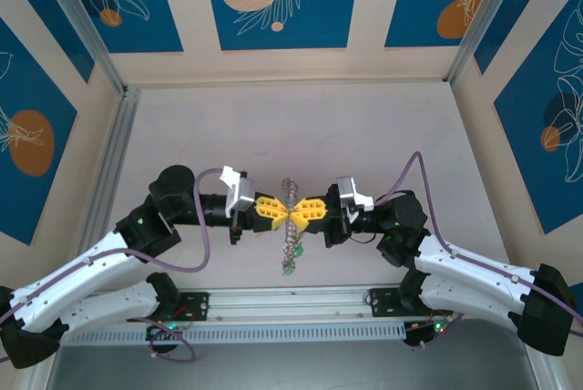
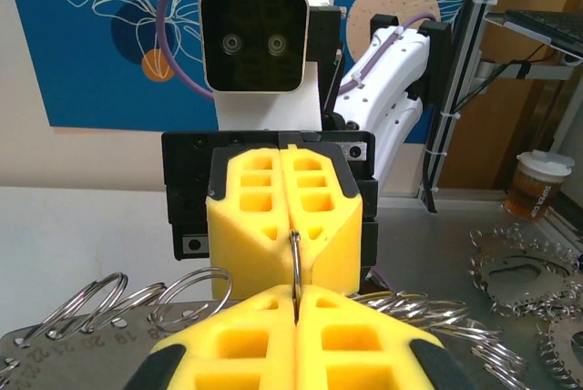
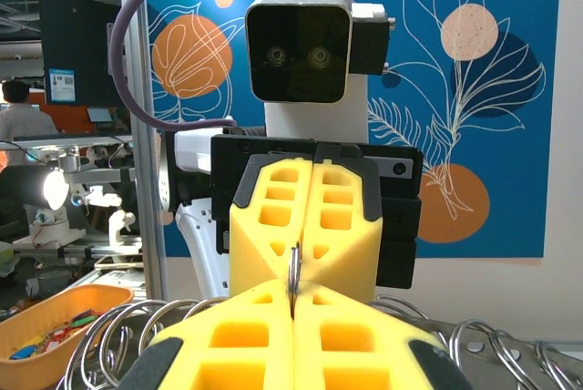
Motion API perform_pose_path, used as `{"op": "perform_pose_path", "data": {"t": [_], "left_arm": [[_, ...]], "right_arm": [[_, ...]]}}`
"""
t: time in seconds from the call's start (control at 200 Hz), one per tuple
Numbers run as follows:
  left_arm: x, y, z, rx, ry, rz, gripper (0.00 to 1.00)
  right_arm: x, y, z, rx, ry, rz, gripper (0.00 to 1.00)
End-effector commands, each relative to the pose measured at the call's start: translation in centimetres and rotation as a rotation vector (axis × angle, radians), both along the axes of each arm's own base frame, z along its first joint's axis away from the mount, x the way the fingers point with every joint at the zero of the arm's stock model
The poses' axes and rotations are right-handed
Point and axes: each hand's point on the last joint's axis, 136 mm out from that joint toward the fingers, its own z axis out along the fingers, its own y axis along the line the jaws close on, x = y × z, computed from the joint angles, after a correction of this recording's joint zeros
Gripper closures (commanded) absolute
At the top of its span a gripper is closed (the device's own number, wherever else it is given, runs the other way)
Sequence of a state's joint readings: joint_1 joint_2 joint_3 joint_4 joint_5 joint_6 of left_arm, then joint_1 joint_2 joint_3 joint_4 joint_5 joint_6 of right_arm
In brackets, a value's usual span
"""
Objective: Put the keys on the keyring
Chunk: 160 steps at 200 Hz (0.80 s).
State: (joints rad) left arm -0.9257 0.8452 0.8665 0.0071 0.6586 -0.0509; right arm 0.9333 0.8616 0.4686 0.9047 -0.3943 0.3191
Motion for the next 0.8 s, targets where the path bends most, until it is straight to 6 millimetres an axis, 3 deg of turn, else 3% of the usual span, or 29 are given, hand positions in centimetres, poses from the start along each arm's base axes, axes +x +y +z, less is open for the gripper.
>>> {"op": "perform_pose_path", "data": {"t": [0.0, 0.14, 0.37, 0.47, 0.795], "left_arm": [[0.3, -0.4, 0.3, -0.018, -0.033, 0.003, 1.0], [1.0, -0.3, -0.3, 0.055, -0.041, 0.043, 1.0], [3.0, 0.3, -2.6, 0.231, -0.027, 0.144, 1.0], [3.5, 0.6, -3.6, 0.304, -0.021, 0.169, 1.0], [3.4, 2.1, -5.0, 0.466, -0.036, 0.176, 1.0]], "right_arm": [[0.0, 1.0, -2.3, -0.074, 0.047, 0.016, 1.0], [0.6, 1.2, -3.5, -0.131, 0.076, -0.023, 0.98], [2.3, 0.5, -5.2, -0.221, 0.127, -0.15, 0.63], [3.2, 0.0, -6.1, -0.282, 0.142, -0.218, 0.6], [5.0, -1.7, -8.3, -0.444, 0.114, -0.373, 0.63]]}}
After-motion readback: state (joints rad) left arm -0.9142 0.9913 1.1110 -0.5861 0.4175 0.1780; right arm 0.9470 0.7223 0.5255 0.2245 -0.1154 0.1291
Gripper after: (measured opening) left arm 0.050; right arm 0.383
